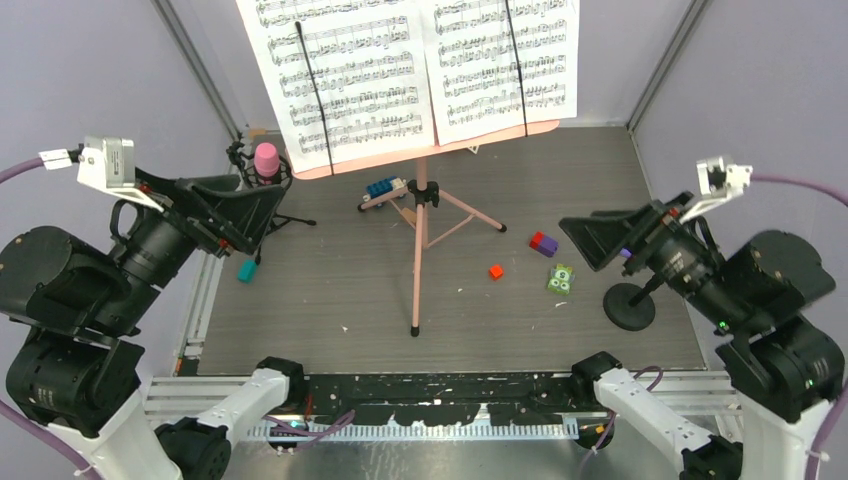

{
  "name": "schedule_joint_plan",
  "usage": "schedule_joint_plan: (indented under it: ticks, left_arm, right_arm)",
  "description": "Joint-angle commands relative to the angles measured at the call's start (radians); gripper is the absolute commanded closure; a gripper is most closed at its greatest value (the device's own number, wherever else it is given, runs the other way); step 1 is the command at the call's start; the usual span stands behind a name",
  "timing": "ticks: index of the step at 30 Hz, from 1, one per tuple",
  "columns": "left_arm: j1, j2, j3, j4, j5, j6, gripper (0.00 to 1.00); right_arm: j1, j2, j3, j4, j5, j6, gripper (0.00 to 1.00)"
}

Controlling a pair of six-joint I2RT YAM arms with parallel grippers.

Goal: Pack up the instrument practice props

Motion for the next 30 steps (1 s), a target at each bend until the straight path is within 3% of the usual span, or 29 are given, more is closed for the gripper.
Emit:
schedule_joint_plan:
  ticks: [1, 12, 21, 24, 28, 30]
  left_arm:
    - [0.004, 0.050, 0.028, 0.108, 0.034, -0.001, 0.16]
    - [0.004, 0.078, 0.059, 0.113, 0.001, 0.028, 0.16]
    - [0.004, 0.081, 0.046, 0.110, -0.015, 0.034, 0.16]
    - [0.004, 0.081, 0.045, 0.110, -0.017, 0.036, 0.16]
    - [0.004, 0.081, 0.048, 0.102, -0.022, 0.044, 0.16]
    - [0.004, 0.078, 0.049, 0.095, -0.028, 0.051, 0.16]
  right_arm:
    - [-0.005, 0.108, 0.077, 0.151, -0.129, 0.100, 0.16]
    - [-0.004, 0.297, 0.245, 0.345, -0.265, 0.253, 0.16]
    - [0.046, 0.447, 0.445, 0.356, -0.299, 0.272, 0.16]
    - [0.173, 0.510, 0.521, 0.304, -0.227, 0.215, 0.17]
    - [0.508, 0.650, 0.721, 0.129, 0.047, 0.003, 0.17]
    - [0.611, 0.719, 0.786, 0.092, 0.125, -0.052, 0.17]
